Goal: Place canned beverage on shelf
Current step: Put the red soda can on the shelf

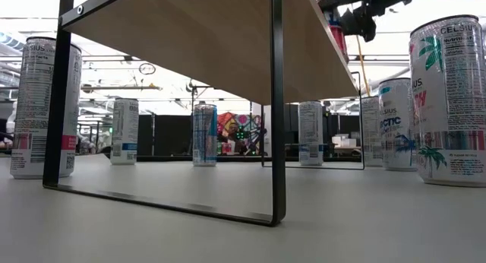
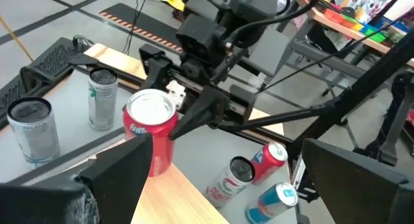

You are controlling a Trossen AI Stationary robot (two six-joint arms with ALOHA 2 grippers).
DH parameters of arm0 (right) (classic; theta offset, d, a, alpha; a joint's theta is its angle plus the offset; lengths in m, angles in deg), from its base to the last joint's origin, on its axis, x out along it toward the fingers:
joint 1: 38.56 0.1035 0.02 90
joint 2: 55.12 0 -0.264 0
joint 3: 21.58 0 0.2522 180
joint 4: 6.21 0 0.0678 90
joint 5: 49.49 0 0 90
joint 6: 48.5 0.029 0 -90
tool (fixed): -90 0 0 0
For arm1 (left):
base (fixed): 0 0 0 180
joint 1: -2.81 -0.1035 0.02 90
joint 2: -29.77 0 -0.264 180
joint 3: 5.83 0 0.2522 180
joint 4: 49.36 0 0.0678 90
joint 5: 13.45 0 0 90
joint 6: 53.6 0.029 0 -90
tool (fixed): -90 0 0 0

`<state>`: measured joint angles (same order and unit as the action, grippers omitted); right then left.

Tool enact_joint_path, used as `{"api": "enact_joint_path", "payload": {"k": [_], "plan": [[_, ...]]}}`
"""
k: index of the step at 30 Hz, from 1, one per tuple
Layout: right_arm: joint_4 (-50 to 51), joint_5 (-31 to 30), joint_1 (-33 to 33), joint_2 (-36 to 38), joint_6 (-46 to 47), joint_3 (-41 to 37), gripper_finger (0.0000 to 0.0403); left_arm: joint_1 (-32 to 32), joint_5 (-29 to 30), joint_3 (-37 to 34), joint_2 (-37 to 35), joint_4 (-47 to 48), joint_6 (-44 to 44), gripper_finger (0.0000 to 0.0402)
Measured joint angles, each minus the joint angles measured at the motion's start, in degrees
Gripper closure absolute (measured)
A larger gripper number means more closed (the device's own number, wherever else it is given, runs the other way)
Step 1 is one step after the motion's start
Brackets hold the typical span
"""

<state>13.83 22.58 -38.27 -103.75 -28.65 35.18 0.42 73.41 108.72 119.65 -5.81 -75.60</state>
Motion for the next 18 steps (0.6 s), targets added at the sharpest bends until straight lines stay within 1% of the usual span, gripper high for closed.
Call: {"api": "enact_joint_path", "payload": {"k": [4, 14, 18], "plan": [[0.23, 0.00, 0.02, -1.48, -0.60, 0.00, 0.0154, 0.52, 2.51, -0.02, 0.00, 0.17, 0.26, 0.0004], [0.68, -0.02, -1.03, -2.10, -4.18, -0.92, 0.0154, 0.51, 2.95, -0.02, 0.00, 0.78, 0.48, 0.0004], [0.55, 0.33, -1.11, -1.85, -4.45, -1.44, 0.0154, 0.28, 3.63, -0.02, 0.00, 0.84, 2.14, 0.0004]]}}
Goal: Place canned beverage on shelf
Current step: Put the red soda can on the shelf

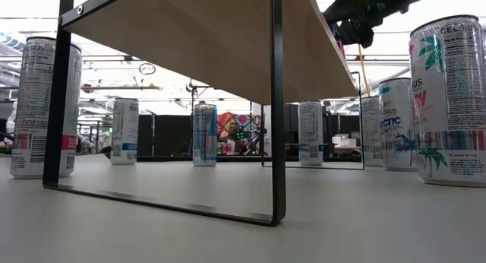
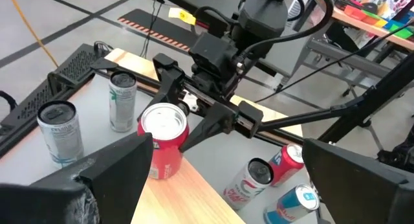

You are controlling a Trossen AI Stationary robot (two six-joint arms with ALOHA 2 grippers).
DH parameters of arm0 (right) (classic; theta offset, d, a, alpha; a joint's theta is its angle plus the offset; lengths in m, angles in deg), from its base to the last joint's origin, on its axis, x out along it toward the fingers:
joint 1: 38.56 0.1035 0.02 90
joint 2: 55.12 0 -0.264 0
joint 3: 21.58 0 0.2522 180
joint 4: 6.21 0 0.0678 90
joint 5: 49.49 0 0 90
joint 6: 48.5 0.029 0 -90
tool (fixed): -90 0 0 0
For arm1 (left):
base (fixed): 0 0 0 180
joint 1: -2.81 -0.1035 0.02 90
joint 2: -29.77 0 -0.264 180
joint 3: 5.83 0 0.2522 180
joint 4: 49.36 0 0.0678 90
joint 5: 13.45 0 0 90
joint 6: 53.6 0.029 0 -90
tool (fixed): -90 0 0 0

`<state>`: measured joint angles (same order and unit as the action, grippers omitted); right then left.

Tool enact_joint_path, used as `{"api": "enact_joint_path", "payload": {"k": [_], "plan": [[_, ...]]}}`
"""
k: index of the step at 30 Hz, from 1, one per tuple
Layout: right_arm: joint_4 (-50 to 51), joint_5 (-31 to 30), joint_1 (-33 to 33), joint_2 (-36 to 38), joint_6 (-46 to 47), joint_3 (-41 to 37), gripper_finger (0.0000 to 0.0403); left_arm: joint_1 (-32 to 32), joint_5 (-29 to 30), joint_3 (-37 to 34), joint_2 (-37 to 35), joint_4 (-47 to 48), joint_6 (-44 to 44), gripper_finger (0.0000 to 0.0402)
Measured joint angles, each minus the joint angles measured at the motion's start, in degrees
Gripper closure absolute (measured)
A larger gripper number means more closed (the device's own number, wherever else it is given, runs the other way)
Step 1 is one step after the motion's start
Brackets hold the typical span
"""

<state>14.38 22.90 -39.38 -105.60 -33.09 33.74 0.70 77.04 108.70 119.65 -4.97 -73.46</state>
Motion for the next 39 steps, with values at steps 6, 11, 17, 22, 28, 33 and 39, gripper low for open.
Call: {"api": "enact_joint_path", "payload": {"k": [6, 11, 17, 22, 28, 33, 39], "plan": [[-0.10, 1.31, -0.02, -0.02, -1.41, 0.00, 0.0154, -0.15, 0.49, 0.00, 0.00, 0.05, 0.97, 0.0004], [0.00, 1.44, -0.02, -0.02, -1.86, -0.02, 0.0146, -0.13, 0.49, 0.00, 0.00, 0.04, 0.91, 0.0004], [1.36, 1.54, 0.00, 0.87, -0.98, -0.07, 0.0123, -0.12, 0.49, 0.00, 0.00, 0.04, 0.89, 0.0004], [2.94, 1.57, 0.02, 1.64, 0.21, -0.08, 0.0114, -0.11, 0.49, 0.00, 0.00, 0.13, 0.86, 0.0004], [3.00, 1.55, 0.02, 1.77, 0.34, -0.11, 0.0113, -0.13, 0.49, 0.00, 0.00, 0.46, 0.86, 0.0004], [3.08, 1.42, 0.02, 1.95, 1.75, -0.11, 0.0112, -0.13, 0.48, 0.00, 0.00, 0.69, 0.82, 0.0004], [4.97, 1.42, 0.02, 3.22, 2.13, -0.11, 0.0112, -0.13, 0.46, 0.00, 0.00, 2.31, 0.80, 0.0004]]}}
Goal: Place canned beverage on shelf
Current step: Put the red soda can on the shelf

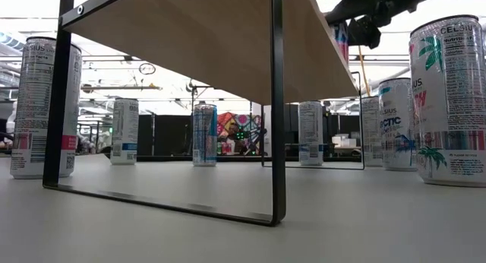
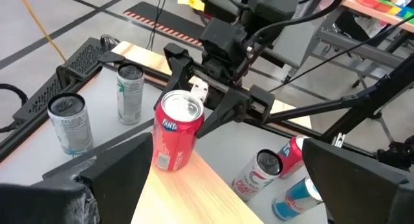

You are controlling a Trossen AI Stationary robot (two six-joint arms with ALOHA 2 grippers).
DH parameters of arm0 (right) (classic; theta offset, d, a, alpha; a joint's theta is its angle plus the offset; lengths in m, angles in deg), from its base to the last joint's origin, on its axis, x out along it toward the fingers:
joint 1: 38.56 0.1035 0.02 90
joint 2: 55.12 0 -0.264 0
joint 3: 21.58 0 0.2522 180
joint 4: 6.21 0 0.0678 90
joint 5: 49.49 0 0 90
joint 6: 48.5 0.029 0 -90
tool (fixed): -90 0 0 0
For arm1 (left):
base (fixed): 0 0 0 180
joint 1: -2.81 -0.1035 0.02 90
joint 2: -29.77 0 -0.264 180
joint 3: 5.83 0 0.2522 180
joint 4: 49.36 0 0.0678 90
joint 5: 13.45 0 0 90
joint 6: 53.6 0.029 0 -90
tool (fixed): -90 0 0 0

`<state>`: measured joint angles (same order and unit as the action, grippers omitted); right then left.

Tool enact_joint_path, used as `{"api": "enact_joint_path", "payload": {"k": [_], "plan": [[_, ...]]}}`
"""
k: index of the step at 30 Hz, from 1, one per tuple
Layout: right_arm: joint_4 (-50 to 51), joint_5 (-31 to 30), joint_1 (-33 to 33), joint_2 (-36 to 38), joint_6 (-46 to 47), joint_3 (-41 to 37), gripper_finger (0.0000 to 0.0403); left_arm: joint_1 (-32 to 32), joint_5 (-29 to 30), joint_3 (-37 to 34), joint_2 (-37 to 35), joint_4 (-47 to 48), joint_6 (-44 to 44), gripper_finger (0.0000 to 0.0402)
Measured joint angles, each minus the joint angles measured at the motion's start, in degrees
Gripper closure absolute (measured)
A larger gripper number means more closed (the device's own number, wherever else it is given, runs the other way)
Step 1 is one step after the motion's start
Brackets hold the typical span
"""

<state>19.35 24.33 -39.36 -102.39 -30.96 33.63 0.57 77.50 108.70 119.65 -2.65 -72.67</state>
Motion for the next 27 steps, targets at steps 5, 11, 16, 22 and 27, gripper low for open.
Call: {"api": "enact_joint_path", "payload": {"k": [5, 11, 16, 22, 27], "plan": [[1.29, 0.06, 0.00, 1.75, 0.11, -0.08, 0.0112, 0.00, 0.00, 0.00, 0.00, 0.61, 0.00, 0.0004], [1.09, 1.50, -0.04, 2.55, 0.26, -0.15, 0.0112, 0.00, 0.00, 0.00, 0.00, 0.61, 0.14, 0.0004], [2.24, 1.53, -0.02, 2.28, 1.33, -0.04, 0.0112, 0.02, 0.00, 0.00, 0.00, 0.61, 0.37, 0.0004], [2.77, 1.53, -0.02, 2.30, 1.19, 0.02, 0.0112, 0.01, 0.00, 0.00, 0.00, 0.59, 0.37, 0.0004], [3.13, 1.53, -0.28, 2.19, 1.40, 0.07, 0.0102, 0.01, 0.00, 0.00, 0.00, 0.59, 0.39, 0.0004]]}}
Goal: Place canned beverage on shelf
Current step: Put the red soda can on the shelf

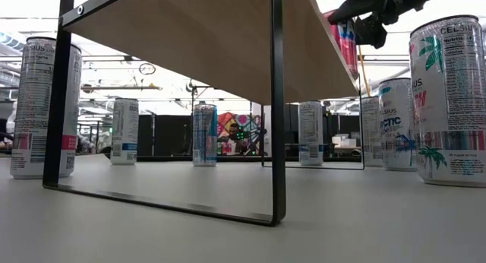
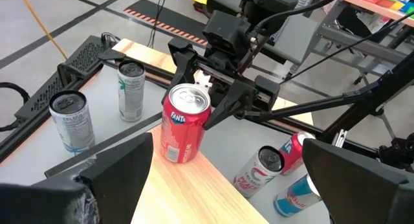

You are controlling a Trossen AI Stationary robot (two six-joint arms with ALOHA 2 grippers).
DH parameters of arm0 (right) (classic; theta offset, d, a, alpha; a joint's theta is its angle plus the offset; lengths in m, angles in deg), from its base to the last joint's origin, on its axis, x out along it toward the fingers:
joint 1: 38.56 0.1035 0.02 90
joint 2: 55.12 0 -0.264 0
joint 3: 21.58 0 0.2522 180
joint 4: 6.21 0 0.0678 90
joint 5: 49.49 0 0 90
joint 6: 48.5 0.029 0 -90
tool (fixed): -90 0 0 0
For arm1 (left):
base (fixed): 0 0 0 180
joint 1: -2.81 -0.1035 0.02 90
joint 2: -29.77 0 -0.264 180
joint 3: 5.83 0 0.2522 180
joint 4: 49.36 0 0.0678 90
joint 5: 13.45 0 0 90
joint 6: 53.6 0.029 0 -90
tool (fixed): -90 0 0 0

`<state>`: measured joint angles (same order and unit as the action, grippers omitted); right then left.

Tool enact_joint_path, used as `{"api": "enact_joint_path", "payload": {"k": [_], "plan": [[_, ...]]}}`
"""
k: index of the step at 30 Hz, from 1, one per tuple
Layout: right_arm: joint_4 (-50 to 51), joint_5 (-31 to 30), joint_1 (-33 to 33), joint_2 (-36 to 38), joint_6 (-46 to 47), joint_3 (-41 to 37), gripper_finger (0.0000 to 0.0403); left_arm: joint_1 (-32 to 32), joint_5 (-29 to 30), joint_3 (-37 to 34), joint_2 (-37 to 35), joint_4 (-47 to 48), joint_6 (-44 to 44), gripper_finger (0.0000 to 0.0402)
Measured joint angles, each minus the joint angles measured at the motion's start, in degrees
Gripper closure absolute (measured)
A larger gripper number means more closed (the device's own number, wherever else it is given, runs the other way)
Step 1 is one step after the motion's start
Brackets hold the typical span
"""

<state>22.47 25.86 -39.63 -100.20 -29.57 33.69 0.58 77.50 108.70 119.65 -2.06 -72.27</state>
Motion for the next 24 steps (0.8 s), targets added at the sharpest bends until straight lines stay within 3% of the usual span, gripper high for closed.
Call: {"api": "enact_joint_path", "payload": {"k": [7, 24], "plan": [[0.87, -0.05, -1.32, -0.13, 0.20, -0.02, 0.0068, 0.00, 0.00, 0.00, 0.00, 0.00, -0.04, 0.0004], [-1.63, 0.94, -1.54, 0.26, 4.44, -0.02, 0.0067, 0.01, -0.02, 0.00, 0.00, 0.00, -0.29, 0.0004]]}}
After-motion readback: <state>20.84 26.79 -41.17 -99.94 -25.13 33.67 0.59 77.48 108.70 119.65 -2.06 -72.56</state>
